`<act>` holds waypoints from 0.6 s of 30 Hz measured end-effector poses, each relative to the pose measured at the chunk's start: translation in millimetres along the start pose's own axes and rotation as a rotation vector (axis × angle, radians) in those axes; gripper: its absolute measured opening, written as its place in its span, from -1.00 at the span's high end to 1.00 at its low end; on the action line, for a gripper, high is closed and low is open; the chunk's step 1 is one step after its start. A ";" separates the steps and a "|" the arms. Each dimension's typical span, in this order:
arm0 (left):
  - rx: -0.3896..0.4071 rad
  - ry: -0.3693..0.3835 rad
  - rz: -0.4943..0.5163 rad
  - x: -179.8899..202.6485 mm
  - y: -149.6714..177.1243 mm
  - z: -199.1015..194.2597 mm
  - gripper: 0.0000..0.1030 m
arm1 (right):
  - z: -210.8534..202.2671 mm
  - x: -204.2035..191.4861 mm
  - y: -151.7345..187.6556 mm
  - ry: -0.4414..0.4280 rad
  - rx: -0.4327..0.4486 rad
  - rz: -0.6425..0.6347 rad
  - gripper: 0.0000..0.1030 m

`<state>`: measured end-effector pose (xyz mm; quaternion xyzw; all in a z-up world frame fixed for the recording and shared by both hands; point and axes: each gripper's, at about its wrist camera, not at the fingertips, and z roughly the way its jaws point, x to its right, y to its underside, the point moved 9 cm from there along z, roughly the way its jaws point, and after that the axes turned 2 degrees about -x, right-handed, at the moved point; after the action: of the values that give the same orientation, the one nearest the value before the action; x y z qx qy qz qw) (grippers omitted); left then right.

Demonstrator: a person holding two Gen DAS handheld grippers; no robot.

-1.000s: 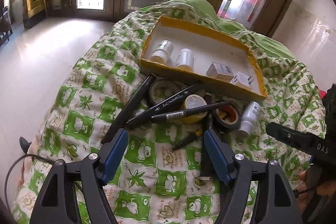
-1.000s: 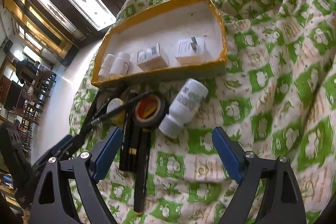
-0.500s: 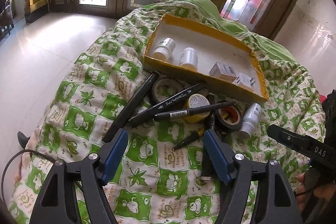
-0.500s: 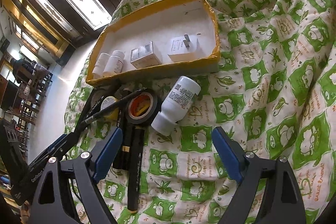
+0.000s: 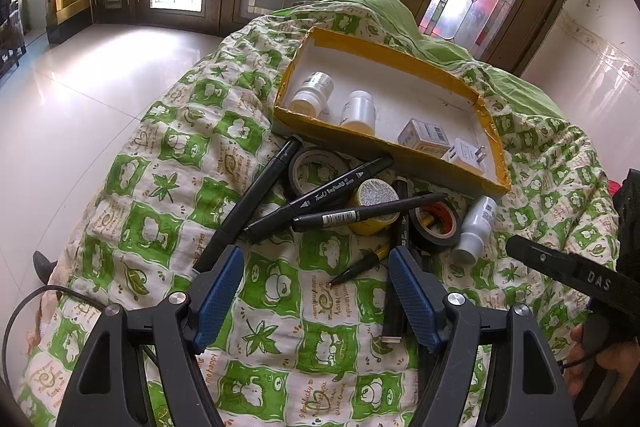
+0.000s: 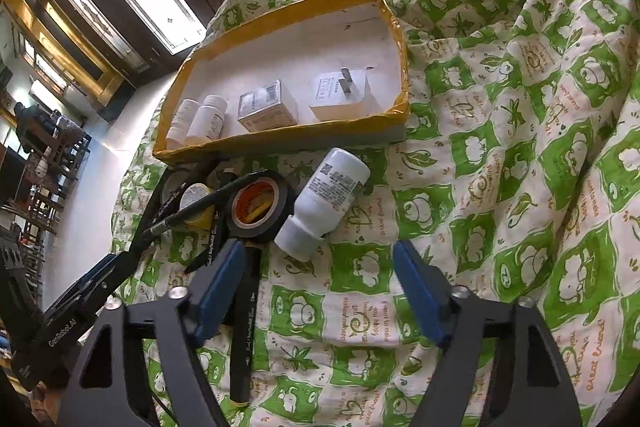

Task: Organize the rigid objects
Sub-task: 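Grasp the white bottle with the right tool while the left tool grasps a black marker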

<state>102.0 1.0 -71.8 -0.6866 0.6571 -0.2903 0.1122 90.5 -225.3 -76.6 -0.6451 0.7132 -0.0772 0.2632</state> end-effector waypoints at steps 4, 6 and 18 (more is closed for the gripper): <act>0.001 0.001 0.001 1.2 -0.2 0.8 -0.51 | 3.7 16.1 -9.0 0.000 -0.003 0.063 -0.25; -0.002 0.001 0.002 1.4 0.4 0.9 -0.51 | 7.2 26.3 -13.9 -0.027 -0.018 0.129 -0.15; -0.023 0.006 0.048 11.9 3.5 7.3 -0.51 | 58.9 9.0 -33.7 -0.087 -0.111 0.209 0.29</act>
<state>102.7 -12.6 -76.6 -0.6711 0.6769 -0.2821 0.1089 147.8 -225.7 -114.0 -0.5835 0.7676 0.0185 0.2645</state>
